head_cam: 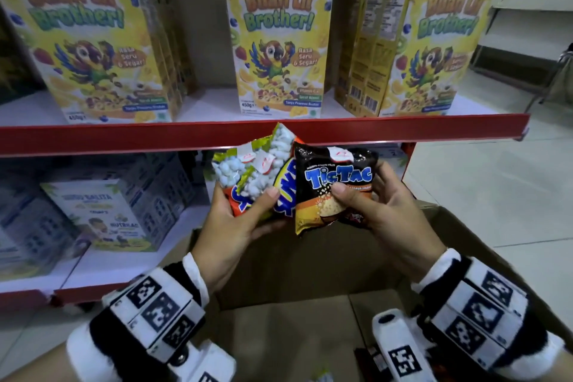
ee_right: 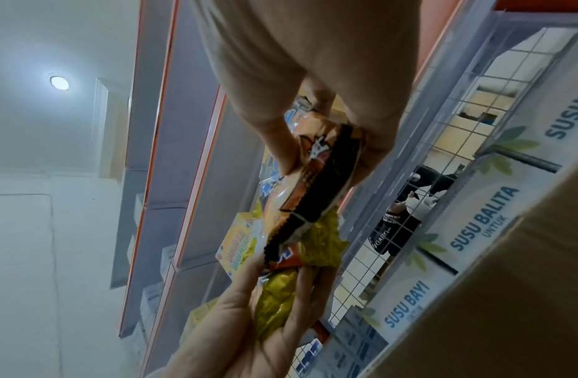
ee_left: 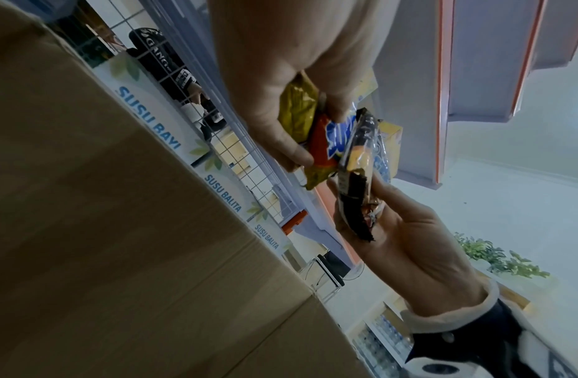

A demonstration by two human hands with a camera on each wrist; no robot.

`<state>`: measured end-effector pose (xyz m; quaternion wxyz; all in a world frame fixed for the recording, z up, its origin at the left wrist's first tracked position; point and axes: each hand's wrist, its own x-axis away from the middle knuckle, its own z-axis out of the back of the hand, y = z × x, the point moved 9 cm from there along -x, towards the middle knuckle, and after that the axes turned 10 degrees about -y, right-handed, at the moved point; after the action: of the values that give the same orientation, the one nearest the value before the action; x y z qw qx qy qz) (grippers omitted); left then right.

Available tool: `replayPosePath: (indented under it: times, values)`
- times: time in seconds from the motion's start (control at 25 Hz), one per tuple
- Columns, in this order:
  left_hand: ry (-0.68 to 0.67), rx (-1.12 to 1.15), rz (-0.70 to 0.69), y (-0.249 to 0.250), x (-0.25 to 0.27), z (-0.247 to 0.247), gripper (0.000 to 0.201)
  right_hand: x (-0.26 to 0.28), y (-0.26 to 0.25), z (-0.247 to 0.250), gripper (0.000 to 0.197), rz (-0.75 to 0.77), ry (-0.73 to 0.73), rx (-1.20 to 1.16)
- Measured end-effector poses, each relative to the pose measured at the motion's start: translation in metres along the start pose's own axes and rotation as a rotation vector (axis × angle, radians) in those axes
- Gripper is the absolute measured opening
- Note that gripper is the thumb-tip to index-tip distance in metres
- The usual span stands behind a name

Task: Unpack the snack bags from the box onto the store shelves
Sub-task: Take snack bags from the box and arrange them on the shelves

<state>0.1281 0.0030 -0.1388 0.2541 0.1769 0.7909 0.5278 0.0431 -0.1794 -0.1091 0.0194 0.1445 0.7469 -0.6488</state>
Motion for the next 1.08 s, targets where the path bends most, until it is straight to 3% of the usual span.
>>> replayPosePath:
  times: [0.12,0.32,0.48,0.6,0.76,0.88,1.08]
  values:
    - [0.026,-0.072,0.004,-0.007,-0.005,0.01,0.062,-0.005,0.0,0.007,0.041,0.068,0.008,0.021]
    - [-0.007,-0.188,0.043,-0.029,-0.007,0.006,0.054,-0.009,0.019,-0.001,0.035,0.002,-0.128,0.146]
    - [0.045,-0.161,0.049,-0.029,-0.012,0.008,0.054,-0.012,0.028,0.01,0.032,0.05,-0.02,0.098]
    - [0.063,-0.154,0.062,-0.014,-0.019,0.006,0.065,-0.017,0.018,0.013,0.03,0.054,0.054,0.12]
    - [0.137,-0.132,0.124,0.031,-0.026,-0.014,0.092,-0.022,-0.033,0.003,0.024,0.046,0.148,0.08]
    - [0.189,-0.077,0.149,0.083,-0.028,-0.035,0.082,-0.028,-0.097,-0.016,0.022,0.035,0.161,0.076]
    - [0.266,-0.045,0.129,0.222,-0.034,-0.065,0.077,-0.05,-0.245,-0.064,0.021,0.047,0.111,0.134]
